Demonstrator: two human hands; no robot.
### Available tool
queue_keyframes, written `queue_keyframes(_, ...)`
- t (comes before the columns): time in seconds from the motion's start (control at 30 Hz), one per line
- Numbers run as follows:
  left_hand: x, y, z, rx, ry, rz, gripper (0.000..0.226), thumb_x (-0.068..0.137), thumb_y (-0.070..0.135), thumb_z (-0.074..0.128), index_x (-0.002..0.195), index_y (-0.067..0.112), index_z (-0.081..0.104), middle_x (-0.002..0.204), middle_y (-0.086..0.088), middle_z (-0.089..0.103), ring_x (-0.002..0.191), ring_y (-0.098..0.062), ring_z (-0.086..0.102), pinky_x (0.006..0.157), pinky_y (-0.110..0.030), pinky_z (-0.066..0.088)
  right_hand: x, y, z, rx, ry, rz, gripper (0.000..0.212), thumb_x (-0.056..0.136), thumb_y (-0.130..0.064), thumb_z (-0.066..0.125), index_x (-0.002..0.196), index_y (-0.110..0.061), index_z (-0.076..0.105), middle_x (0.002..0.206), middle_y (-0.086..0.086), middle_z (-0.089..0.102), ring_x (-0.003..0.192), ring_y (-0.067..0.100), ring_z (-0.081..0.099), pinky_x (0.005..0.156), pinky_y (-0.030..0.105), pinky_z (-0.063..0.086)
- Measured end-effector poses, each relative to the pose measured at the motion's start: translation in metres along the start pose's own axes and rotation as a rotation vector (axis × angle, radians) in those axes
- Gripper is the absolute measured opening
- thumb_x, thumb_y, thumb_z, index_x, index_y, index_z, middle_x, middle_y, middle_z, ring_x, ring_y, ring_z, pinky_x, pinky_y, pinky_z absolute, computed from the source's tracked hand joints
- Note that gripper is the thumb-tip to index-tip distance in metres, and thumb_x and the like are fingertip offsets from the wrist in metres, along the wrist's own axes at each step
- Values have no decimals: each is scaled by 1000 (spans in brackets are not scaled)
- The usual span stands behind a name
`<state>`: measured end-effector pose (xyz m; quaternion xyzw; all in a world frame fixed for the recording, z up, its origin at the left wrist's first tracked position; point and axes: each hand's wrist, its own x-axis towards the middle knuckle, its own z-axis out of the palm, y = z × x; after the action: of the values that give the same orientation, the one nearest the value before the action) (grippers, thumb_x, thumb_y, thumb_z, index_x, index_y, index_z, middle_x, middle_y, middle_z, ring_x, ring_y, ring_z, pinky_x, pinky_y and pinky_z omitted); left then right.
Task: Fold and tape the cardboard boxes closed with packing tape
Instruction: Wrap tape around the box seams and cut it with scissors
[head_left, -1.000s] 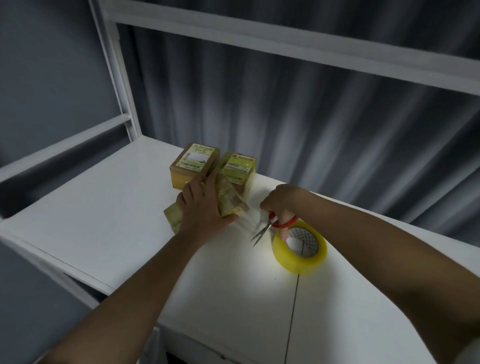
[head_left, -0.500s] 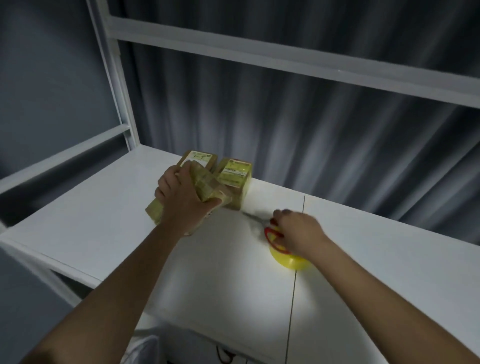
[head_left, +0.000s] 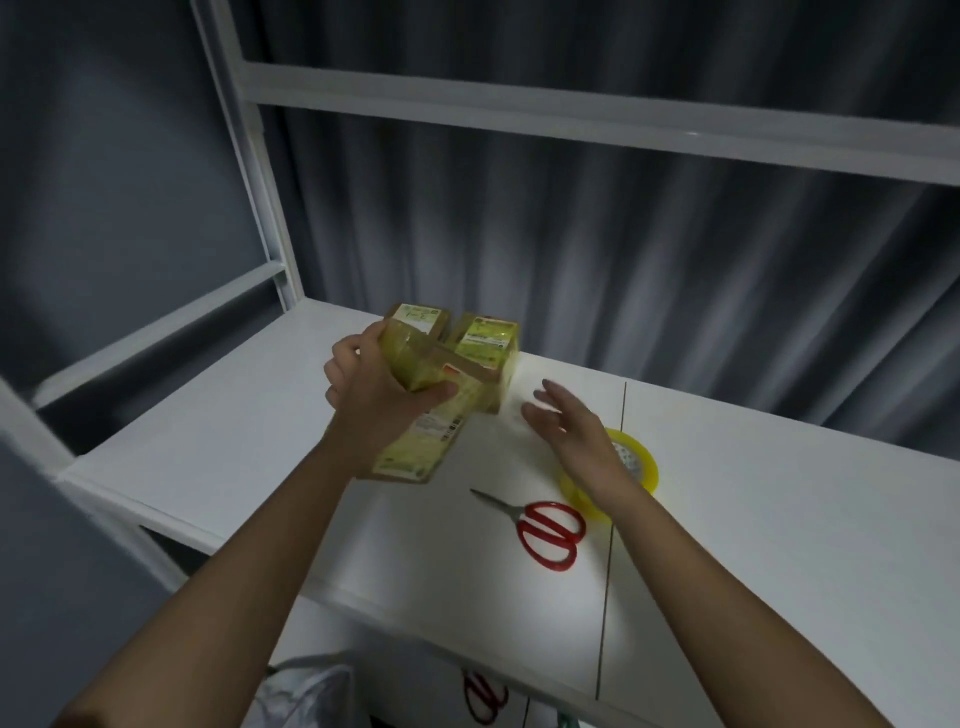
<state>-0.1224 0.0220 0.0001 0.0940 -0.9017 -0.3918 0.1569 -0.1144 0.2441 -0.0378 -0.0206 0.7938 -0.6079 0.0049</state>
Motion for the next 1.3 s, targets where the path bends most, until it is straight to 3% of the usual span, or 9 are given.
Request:
queue_keyframes(0.2,-2,3,-19,-141,-24,-59,89,55,59,81,129,33,38,118,6,37,123,-22,35,104,-42,35,14,-29,29,544,49,67,7,85,-2,66,84,-9,66,80,2,69,82,17,63,78,25,53)
queue_keyframes(0.43,-2,8,-38,-593,-199,-201,81,61,49,81,122,28,32,105,1,65,90,-20,69,84,-43,55,-4,-89,20,194,268,-467,30,79,3,70,83,-23,55,65,-12,63,66,8,62,59,14,48)
queue_keyframes(0.53,3,17,-42,-607,-183,-193,94,51,62,82,123,30,31,105,0,66,91,-23,69,86,-46,54,-10,-100,19,-4,308,-630,38,81,-3,72,86,-34,51,68,-21,61,70,0,59,61,9,46)
queue_keyframes(0.67,1,29,-44,-676,-220,-169,78,63,50,73,125,24,34,100,2,65,85,-17,70,72,-32,55,13,-90,13,138,295,-480,31,81,-6,71,93,-30,55,72,-2,61,75,21,60,64,34,54)
queue_keyframes(0.87,-7,33,-41,-710,-289,-203,77,61,55,67,123,19,39,107,-3,66,93,-19,68,80,-38,53,29,-76,13,236,112,-374,29,83,1,67,100,-18,53,78,2,60,73,9,60,68,17,48)
queue_keyframes(0.97,-5,32,-42,-696,-261,-208,80,61,59,65,124,20,35,105,-1,64,91,-18,67,77,-35,52,35,-60,6,-202,143,-389,43,89,-9,63,129,-16,49,114,3,56,102,7,55,85,16,40)
queue_keyframes(1.07,-1,35,-36,-610,-202,-217,94,54,77,60,127,27,27,110,1,62,95,-18,65,84,-36,51,15,-60,7,-271,314,-487,48,100,-35,37,144,-17,37,147,3,39,133,14,39,106,26,34)
queue_keyframes(1.17,1,49,-20,-571,-196,-205,108,44,92,55,129,32,26,123,-2,53,107,-23,60,93,-44,50,-7,-77,41,-299,44,-721,59,100,-50,12,148,-19,27,155,-1,28,144,10,21,117,34,19)
queue_keyframes(1.3,1,59,-5,-536,-106,-216,104,44,90,50,126,29,32,126,-1,49,114,-25,53,98,-48,46,11,-70,52,-513,109,-680,68,93,-57,-8,149,-23,7,157,-8,4,143,1,-6,120,35,1)
